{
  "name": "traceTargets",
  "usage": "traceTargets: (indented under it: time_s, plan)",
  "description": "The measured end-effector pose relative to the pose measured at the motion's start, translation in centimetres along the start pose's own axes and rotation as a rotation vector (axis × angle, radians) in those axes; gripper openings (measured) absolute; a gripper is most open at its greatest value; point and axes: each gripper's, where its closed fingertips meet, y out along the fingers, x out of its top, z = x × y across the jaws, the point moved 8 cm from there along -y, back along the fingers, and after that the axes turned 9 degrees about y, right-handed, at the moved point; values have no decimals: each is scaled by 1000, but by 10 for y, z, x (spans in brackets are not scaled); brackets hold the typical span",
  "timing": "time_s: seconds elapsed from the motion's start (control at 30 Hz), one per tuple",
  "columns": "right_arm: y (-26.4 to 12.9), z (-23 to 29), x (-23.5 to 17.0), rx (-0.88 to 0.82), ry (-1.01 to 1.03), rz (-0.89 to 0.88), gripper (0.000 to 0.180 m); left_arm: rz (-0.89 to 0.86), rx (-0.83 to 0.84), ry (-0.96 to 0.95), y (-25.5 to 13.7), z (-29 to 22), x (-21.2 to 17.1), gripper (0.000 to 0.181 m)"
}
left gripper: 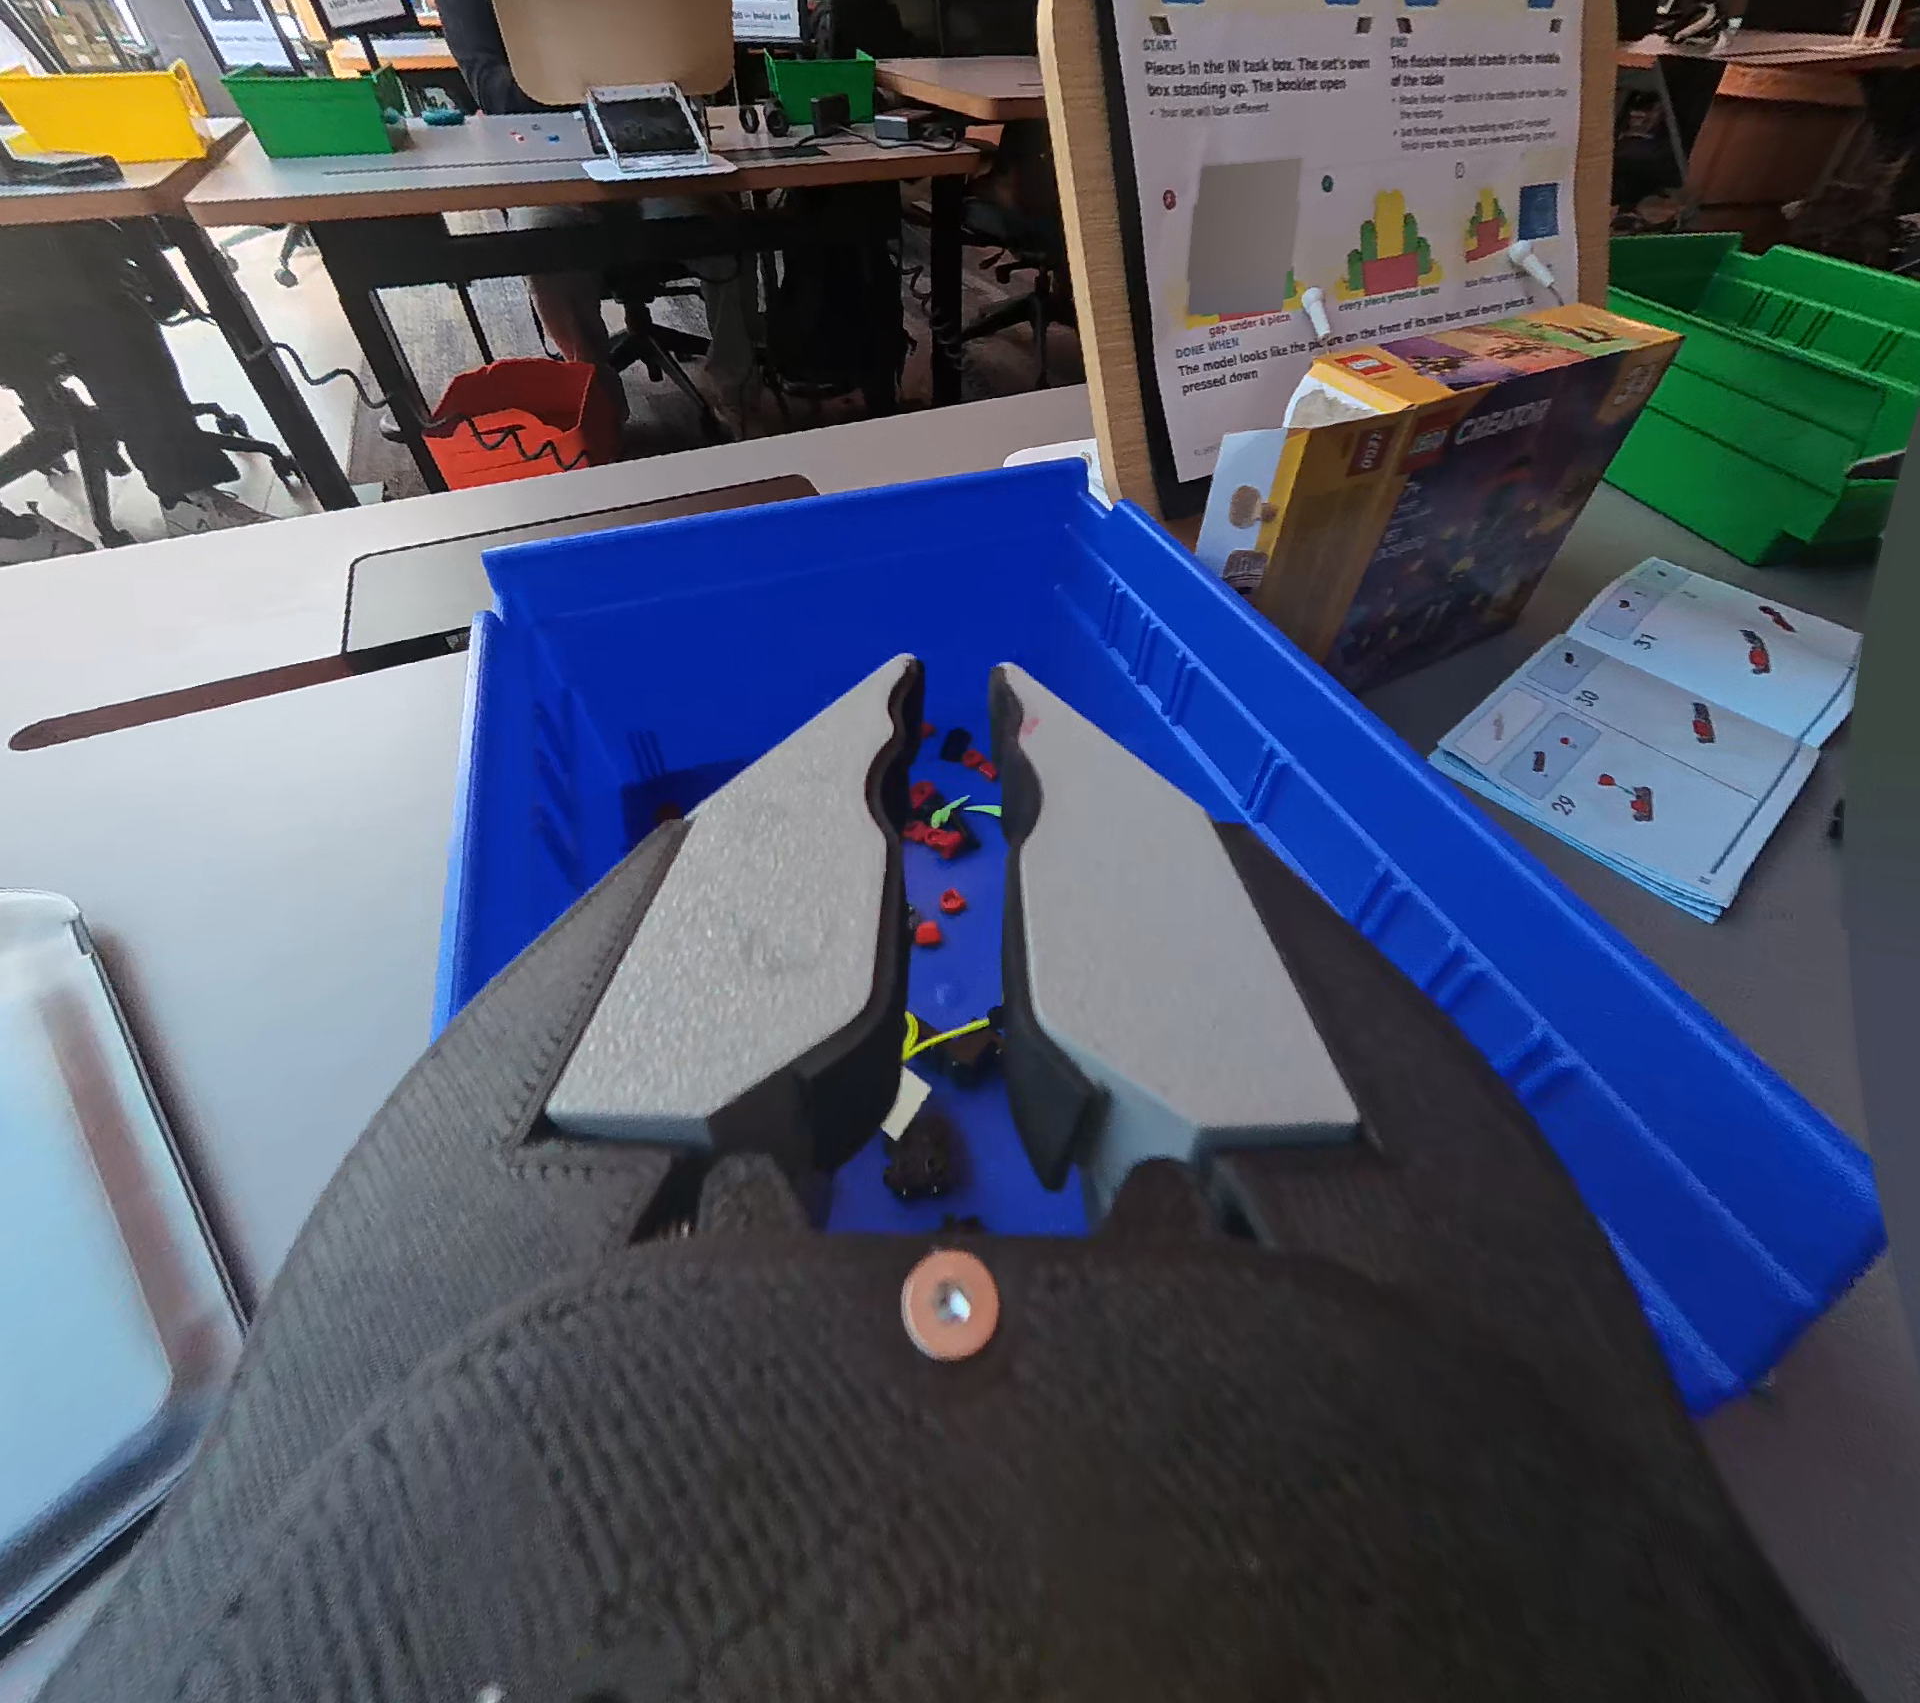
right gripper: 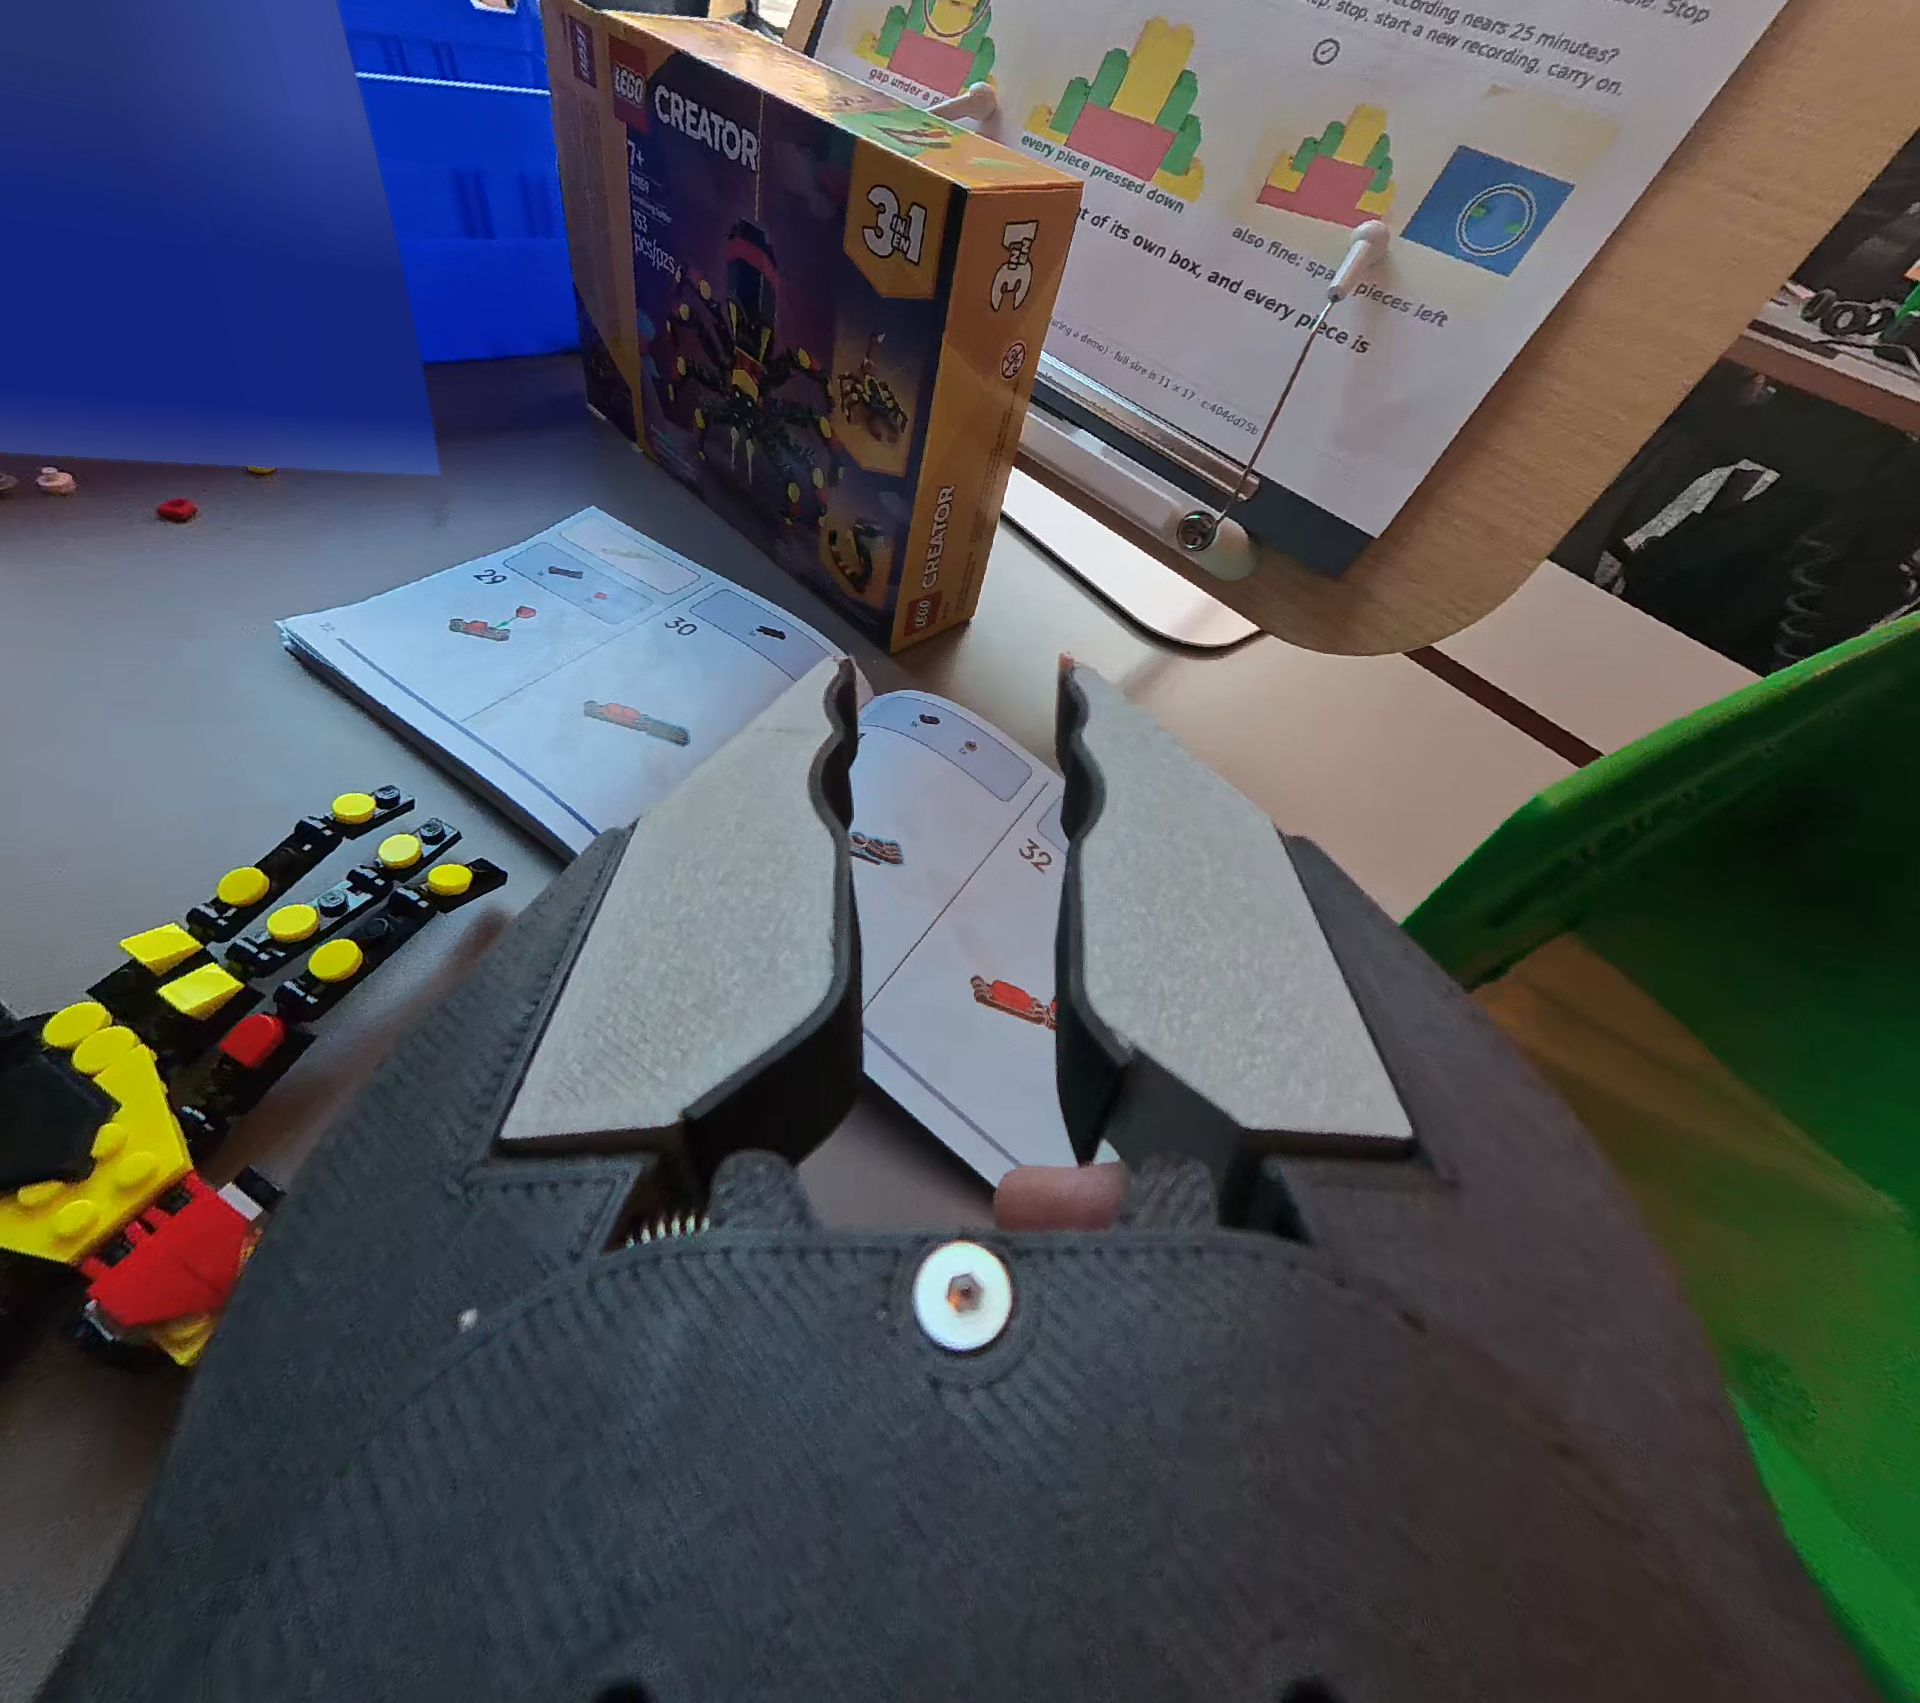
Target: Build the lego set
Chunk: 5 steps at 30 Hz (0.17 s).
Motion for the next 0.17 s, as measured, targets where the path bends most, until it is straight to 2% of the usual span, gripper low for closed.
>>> traceTargets:
  time_s: [0.17]
  plan:
    - [-3, -2, 2, -13, -11, -16, 36, 4, 9, 6, 5, 5, -6, 10]
